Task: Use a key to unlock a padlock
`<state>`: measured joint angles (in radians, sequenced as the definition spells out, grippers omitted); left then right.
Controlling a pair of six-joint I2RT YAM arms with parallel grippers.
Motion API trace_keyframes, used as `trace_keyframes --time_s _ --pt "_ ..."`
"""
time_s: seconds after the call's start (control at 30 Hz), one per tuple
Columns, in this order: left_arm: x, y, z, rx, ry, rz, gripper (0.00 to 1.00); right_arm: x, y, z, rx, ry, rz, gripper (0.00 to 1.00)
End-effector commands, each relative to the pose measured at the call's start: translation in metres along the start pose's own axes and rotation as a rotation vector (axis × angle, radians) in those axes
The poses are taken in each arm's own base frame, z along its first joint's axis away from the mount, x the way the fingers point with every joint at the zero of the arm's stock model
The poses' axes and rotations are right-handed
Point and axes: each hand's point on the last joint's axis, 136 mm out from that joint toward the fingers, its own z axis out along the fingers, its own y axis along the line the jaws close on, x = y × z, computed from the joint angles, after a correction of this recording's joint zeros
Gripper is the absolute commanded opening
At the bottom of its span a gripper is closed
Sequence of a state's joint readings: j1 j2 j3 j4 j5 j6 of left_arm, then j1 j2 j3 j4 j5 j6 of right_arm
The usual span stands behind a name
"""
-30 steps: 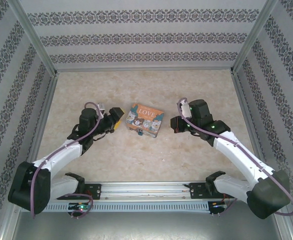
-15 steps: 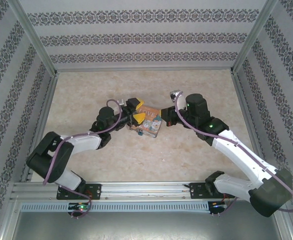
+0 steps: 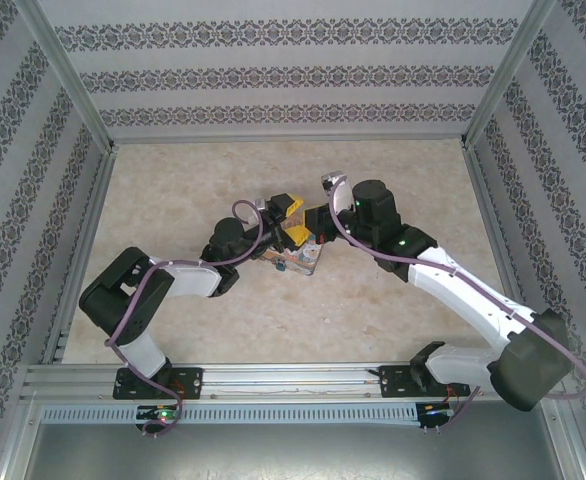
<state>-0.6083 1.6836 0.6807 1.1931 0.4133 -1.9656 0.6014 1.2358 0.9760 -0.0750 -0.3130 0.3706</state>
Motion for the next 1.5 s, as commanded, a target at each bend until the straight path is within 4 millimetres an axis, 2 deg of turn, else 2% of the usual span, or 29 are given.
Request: trace_keyframes --time_s 0.0,0.23,0.6,1.47 --pt "0.015 -0.029 0.005 0.100 0.039 0.025 0.75 -0.018 0.010 0.002 -0.018 -0.050 -0.018 0.00" --pt "0.015 -0.030 0.004 0.090 0.023 0.037 0.67 -0.008 0.005 0.009 -0.012 -0.024 -0.004 0.00" --pt "0.011 -0.024 0.001 0.068 -0.001 0.039 0.51 -0.001 -0.001 0.005 0.017 -0.017 -0.001 0.00" --pt "0.005 -0.014 -0.003 0.022 -0.035 0.041 0.14 -0.001 -0.003 -0.002 0.028 -0.037 0.008 0.00"
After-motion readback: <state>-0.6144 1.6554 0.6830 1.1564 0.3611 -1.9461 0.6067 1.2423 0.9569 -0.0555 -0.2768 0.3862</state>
